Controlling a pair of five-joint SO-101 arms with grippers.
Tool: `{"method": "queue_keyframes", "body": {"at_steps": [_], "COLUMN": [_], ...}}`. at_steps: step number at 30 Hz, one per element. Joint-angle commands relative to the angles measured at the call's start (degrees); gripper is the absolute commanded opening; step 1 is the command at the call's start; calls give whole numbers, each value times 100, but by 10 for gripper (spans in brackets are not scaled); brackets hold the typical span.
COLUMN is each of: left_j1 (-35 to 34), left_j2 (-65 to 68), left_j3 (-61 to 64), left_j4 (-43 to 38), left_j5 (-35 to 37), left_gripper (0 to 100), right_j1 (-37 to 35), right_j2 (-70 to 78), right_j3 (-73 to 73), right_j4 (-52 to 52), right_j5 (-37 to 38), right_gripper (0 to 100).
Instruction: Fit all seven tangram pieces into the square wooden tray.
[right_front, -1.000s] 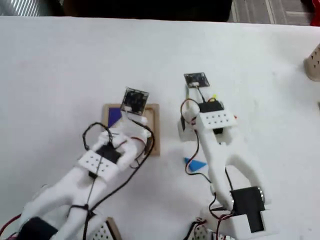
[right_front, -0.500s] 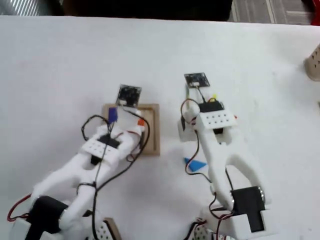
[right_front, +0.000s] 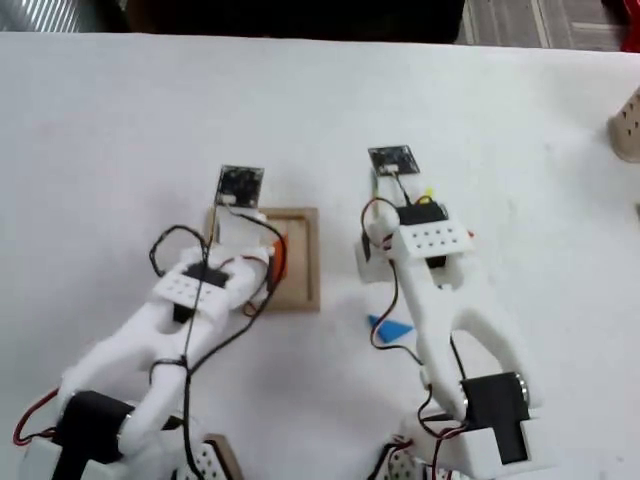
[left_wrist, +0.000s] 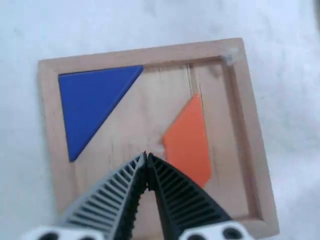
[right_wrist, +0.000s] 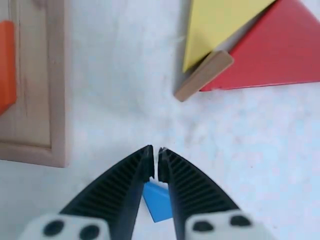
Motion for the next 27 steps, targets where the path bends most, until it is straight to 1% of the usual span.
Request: {"method": "queue_keyframes", "body": {"at_steps": [1, 6, 11, 14, 17, 21, 27], "left_j1": [479, 813, 778, 778, 778, 681, 532], "left_j2": [-13, 57, 66, 92, 479, 1147, 1147], "left_j3": [-527, -571, -589, -554, -651, -1099, -1178], "left_j4": [-9, -141, -149, -264, -299, -97, 176], "left_j5": [53, 70, 308, 316, 316, 334, 334], "left_gripper": [23, 23, 23, 23, 23, 23, 23], "right_j1": [75, 84, 75, 75, 75, 75, 84], "right_j2": [-207, -189, -189, -189, -189, -198, -189], "right_j3": [-53, -53, -53, -53, -53, -53, -53], "right_j4": [-75, -75, -75, -75, -75, -75, -75], "right_j5": [88, 88, 88, 88, 88, 88, 88], "right_gripper": [18, 18, 18, 18, 18, 18, 18]}}
